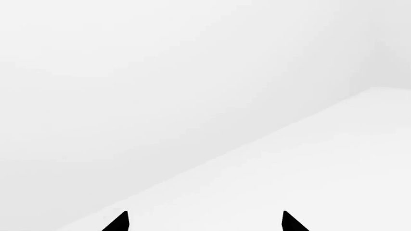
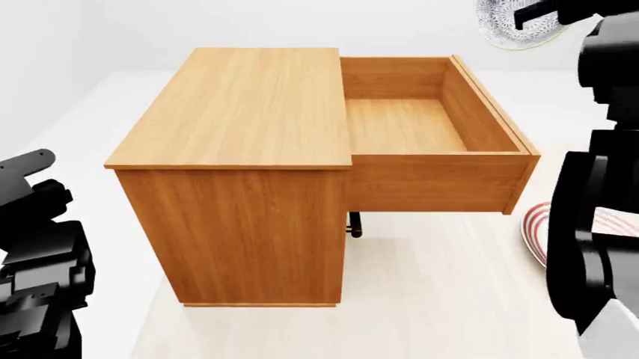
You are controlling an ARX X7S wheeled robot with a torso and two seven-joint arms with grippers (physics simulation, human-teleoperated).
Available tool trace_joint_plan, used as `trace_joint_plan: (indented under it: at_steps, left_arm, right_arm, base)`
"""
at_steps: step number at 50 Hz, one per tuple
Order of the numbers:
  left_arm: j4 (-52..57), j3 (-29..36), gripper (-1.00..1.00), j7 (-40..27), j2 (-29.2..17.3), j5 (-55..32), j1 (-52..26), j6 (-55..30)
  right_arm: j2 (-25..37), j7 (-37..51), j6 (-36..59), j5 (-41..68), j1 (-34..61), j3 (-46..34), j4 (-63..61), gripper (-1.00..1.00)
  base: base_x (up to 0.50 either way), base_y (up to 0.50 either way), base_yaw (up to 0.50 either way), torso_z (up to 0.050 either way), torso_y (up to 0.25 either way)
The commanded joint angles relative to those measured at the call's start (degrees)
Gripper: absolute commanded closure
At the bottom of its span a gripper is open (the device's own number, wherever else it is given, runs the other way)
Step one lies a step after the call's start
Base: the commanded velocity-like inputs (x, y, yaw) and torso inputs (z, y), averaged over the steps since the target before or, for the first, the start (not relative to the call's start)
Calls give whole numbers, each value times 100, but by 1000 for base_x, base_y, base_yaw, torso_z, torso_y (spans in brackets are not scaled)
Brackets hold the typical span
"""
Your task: Open the top drawer of the cabinet and put the bowl in it.
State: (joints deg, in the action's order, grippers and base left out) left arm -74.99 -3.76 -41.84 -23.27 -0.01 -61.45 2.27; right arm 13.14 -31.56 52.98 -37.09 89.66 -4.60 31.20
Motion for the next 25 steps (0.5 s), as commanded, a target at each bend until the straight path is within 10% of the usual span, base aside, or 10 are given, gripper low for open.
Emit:
trace_joint_plan:
  at_steps: [1, 25]
  left_arm:
    - [0, -4, -100, -1, 1, 0, -6, -3]
    - [0, -56, -100, 7, 2, -3, 37, 5]
  right_arm:
    - [-314, -309, 72, 71, -16, -261, 47, 100]
    - [-555, -1262, 803, -51, -165, -1003, -240, 100]
  base:
    - [0, 0, 0, 0, 0]
    - [0, 0, 0, 0, 0]
